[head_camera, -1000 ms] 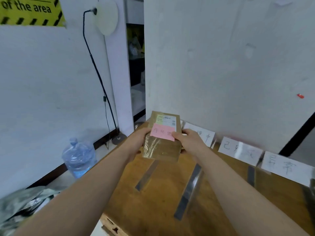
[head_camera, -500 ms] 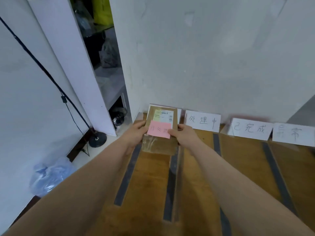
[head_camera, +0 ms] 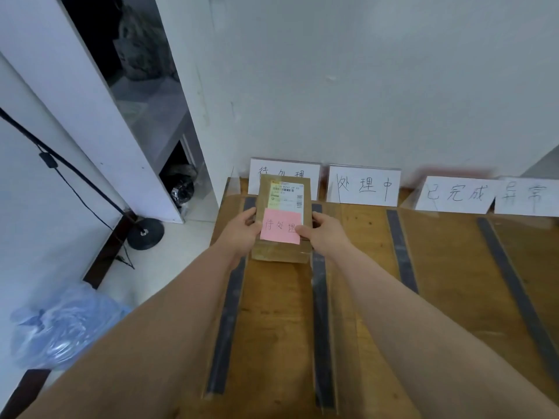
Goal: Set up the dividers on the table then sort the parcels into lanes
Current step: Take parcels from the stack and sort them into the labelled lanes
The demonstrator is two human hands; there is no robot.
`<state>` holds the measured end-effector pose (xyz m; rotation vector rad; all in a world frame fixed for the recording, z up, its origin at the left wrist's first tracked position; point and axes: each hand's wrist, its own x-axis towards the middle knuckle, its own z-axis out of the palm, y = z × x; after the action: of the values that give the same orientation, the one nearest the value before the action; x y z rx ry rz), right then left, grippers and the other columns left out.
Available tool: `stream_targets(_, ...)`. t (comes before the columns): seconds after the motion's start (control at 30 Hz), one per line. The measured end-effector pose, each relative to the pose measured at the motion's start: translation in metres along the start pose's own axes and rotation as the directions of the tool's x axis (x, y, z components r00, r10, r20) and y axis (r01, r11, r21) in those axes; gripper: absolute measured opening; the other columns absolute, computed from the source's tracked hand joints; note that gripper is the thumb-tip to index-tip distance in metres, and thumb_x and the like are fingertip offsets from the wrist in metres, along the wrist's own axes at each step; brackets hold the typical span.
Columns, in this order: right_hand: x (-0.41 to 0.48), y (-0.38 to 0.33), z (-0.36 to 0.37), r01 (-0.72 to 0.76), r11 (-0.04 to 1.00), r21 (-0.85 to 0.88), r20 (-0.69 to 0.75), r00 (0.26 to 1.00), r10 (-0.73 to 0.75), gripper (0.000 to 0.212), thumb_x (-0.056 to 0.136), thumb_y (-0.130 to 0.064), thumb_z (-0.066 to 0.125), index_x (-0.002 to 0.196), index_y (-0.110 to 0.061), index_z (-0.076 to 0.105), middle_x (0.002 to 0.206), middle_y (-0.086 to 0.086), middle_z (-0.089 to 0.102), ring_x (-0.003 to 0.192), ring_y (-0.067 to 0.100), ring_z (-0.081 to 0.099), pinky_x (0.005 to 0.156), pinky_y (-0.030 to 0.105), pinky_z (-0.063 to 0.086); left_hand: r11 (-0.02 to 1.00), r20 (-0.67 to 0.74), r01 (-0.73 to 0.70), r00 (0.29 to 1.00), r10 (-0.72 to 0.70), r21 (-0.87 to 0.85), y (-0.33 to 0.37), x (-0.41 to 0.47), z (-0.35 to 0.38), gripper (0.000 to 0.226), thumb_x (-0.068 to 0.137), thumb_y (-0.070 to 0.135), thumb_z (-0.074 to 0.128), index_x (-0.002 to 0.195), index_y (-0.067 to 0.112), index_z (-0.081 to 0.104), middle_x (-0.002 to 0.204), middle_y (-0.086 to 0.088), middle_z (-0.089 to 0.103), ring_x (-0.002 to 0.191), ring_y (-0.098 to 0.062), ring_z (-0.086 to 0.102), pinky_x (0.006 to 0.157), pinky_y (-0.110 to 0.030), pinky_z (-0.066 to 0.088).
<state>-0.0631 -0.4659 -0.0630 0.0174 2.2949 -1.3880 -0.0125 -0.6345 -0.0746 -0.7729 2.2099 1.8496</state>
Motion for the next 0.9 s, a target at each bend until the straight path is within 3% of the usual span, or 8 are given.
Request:
stream_targets(0.07, 0.006, 0.004, 0.004, -0.013, 1.000, -0.006, -0.004, 1.000, 0.013, 0.040, 0.092, -0.017, 0.063, 0.131, -0.018, 0.054, 0.128, 0.000, 0.063, 0.106, 0.014, 0.061, 0.065, 0.017, 0.050, 1.000, -0.004, -0.006, 1.000, 0.006, 0.021, -0.001, 0.004, 0.001, 0.025, 0.102, 0.013, 0.048, 0.118, 0.031, 0.053, 0.108, 0.007, 0.065, 0.108, -0.017, 0.062, 0.084, -0.030, 0.055)
stream_targets(0.23, 0.012, 0.010, 0.009, -0.020, 0.998, -0.055, -0.016, 1.000, 0.019, 0.044, 0.093, -0.018, 0.063, 0.135, -0.020, 0.051, 0.130, -0.002, 0.062, 0.111, 0.014, 0.060, 0.054, 0.014, 0.047, 0.997, -0.007, -0.047, 0.999, 0.048, 0.056, -0.006, 0.006, 0.004, 0.037, 0.103, 0.010, 0.045, 0.135, 0.028, 0.048, 0.115, 0.008, 0.057, 0.110, -0.013, 0.057, 0.066, -0.019, 0.053)
stream_targets(0.33, 0.017, 0.011, 0.012, -0.016, 0.996, -0.093, -0.021, 1.000, 0.014, 0.044, 0.093, -0.018, 0.062, 0.135, -0.021, 0.050, 0.132, -0.002, 0.061, 0.111, 0.014, 0.059, 0.050, 0.015, 0.047, 0.996, 0.011, -0.042, 0.999, 0.041, 0.084, -0.008, 0.010, 0.005, 0.039, 0.102, 0.012, 0.047, 0.140, 0.023, 0.048, 0.131, 0.001, 0.060, 0.123, -0.020, 0.056, 0.067, -0.020, 0.053)
stream_targets(0.53, 0.018, 0.012, 0.013, -0.008, 0.989, -0.146, -0.007, 1.000, 0.007, 0.045, 0.093, -0.021, 0.062, 0.136, -0.021, 0.047, 0.134, -0.001, 0.059, 0.116, 0.017, 0.059, 0.062, 0.018, 0.049, 0.989, -0.008, -0.025, 1.000, 0.026, 0.143, -0.009, 0.012, 0.007, 0.046, 0.102, 0.013, 0.047, 0.146, 0.023, 0.040, 0.142, 0.001, 0.053, 0.126, -0.019, 0.053, 0.053, -0.014, 0.048)
stream_targets(0.63, 0.011, 0.007, 0.011, 0.000, 0.976, -0.216, -0.014, 1.000, -0.003, 0.043, 0.094, -0.025, 0.061, 0.134, -0.019, 0.046, 0.136, 0.000, 0.057, 0.118, 0.020, 0.058, 0.068, 0.020, 0.050, 0.982, -0.059, -0.035, 0.997, 0.046, 0.186, -0.012, 0.017, 0.006, 0.050, 0.102, 0.017, 0.049, 0.150, 0.019, 0.034, 0.141, 0.000, 0.051, 0.116, -0.012, 0.054, 0.061, -0.015, 0.050)
stream_targets(0.73, -0.006, -0.007, 0.000, 0.032, 0.957, -0.290, -0.033, 0.999, -0.043, 0.048, 0.097, -0.024, 0.056, 0.141, -0.014, 0.040, 0.143, 0.002, 0.050, 0.126, 0.023, 0.051, 0.077, 0.021, 0.039, 0.957, -0.078, -0.087, 0.991, 0.113, 0.278, -0.008, 0.012, 0.001, 0.063, 0.092, 0.042, 0.057, 0.149, 0.028, 0.035, 0.145, 0.003, 0.051, 0.125, -0.018, 0.055, 0.088, -0.037, 0.057)
stream_targets(0.83, -0.028, -0.022, -0.017, 0.100, 0.922, -0.374, -0.060, 0.989, -0.132, 0.044, 0.098, -0.024, 0.054, 0.139, -0.013, 0.043, 0.136, 0.005, 0.053, 0.121, 0.023, 0.053, 0.079, 0.021, 0.035, 0.892, -0.054, -0.189, 0.972, 0.231, 0.411, 0.009, -0.003, 0.001, 0.037, 0.098, 0.035, 0.053, 0.134, 0.028, 0.048, 0.128, 0.013, 0.062, 0.108, -0.010, 0.063, 0.070, -0.022, 0.058)
stream_targets(0.9, -0.046, -0.029, -0.032, 0.142, 0.898, -0.417, -0.076, 0.979, -0.190, 0.044, 0.097, -0.026, 0.054, 0.139, -0.016, 0.044, 0.136, 0.000, 0.052, 0.125, 0.020, 0.050, 0.087, 0.022, 0.039, 0.811, -0.031, -0.266, 0.944, 0.330, 0.522, 0.031, -0.022, 0.004, 0.034, 0.100, 0.032, 0.049, 0.134, 0.032, 0.047, 0.128, 0.011, 0.063, 0.109, -0.013, 0.065, 0.069, -0.026, 0.060)
